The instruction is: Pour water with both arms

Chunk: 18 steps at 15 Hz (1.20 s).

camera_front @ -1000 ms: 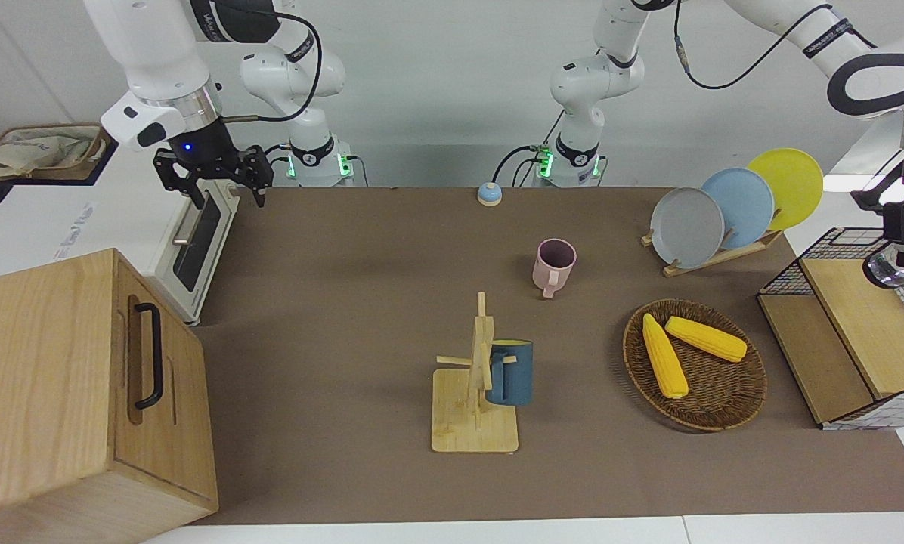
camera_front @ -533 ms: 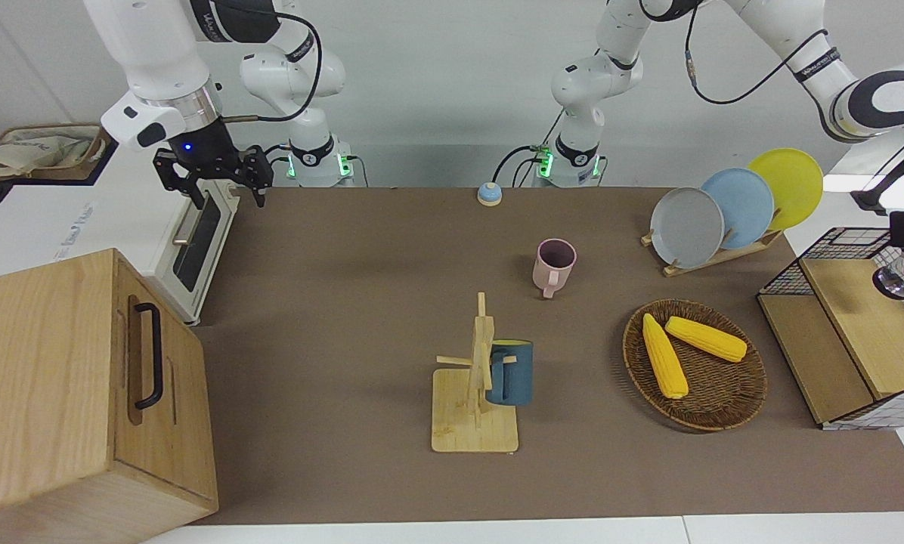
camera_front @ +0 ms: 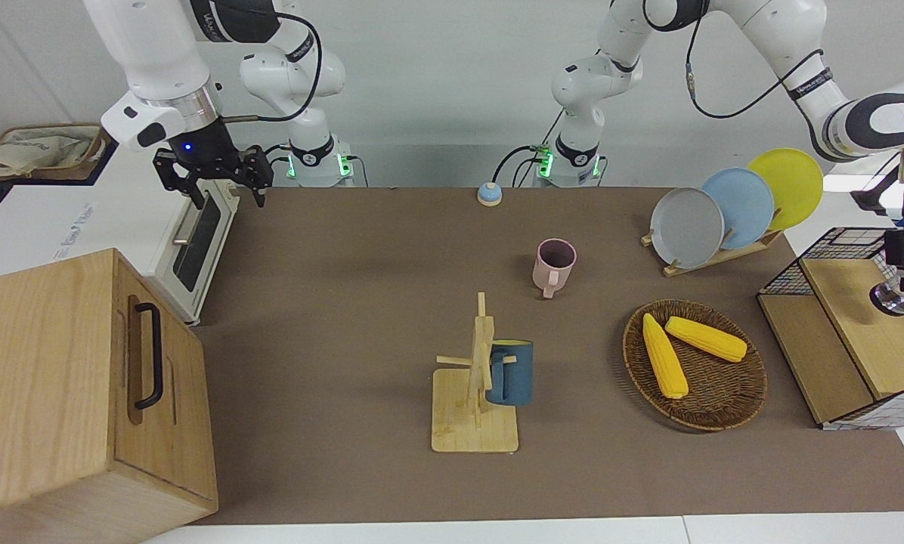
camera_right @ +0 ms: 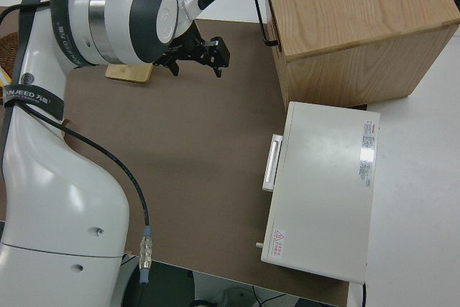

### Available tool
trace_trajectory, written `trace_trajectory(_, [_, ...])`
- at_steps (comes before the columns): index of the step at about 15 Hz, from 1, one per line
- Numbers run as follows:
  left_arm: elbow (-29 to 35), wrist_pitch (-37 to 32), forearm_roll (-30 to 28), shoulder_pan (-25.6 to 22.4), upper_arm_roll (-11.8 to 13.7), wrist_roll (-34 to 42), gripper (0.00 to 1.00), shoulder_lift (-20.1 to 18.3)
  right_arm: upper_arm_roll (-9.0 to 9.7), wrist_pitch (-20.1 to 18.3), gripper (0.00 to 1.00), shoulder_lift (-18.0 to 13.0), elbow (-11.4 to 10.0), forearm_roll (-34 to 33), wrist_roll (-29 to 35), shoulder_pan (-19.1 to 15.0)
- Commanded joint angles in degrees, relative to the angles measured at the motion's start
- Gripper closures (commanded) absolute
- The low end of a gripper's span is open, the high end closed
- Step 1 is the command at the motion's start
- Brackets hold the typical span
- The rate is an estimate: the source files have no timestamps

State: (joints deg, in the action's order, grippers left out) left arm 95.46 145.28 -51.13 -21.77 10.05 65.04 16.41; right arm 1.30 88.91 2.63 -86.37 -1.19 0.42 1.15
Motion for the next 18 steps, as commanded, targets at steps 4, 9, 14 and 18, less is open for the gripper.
trace_trajectory(4, [-2.56, 0.88, -2.04, -0.29, -0.12, 4.21, 1.00, 2.22, 0.01, -0.58, 0.017, -0.61, -0.29, 0.92, -0.68, -0.27])
trace_trajectory(9, [-2.39, 0.88, -7.30, -0.38, 0.05, 9.04, 1.00, 3.45, 0.01, -0.58, 0.017, -0.61, -0.29, 0.92, -0.68, -0.27])
trace_trajectory(14, [-2.12, 0.88, -10.30, -1.52, 0.05, 12.47, 1.00, 4.51, 0.01, -0.58, 0.017, -0.61, -0.29, 0.92, -0.68, -0.27])
trace_trajectory(18, [-2.12, 1.06, -10.30, -1.43, 0.05, 12.30, 0.75, 4.51, 0.01, -0.58, 0.017, -0.61, -0.29, 0.92, -0.68, -0.27])
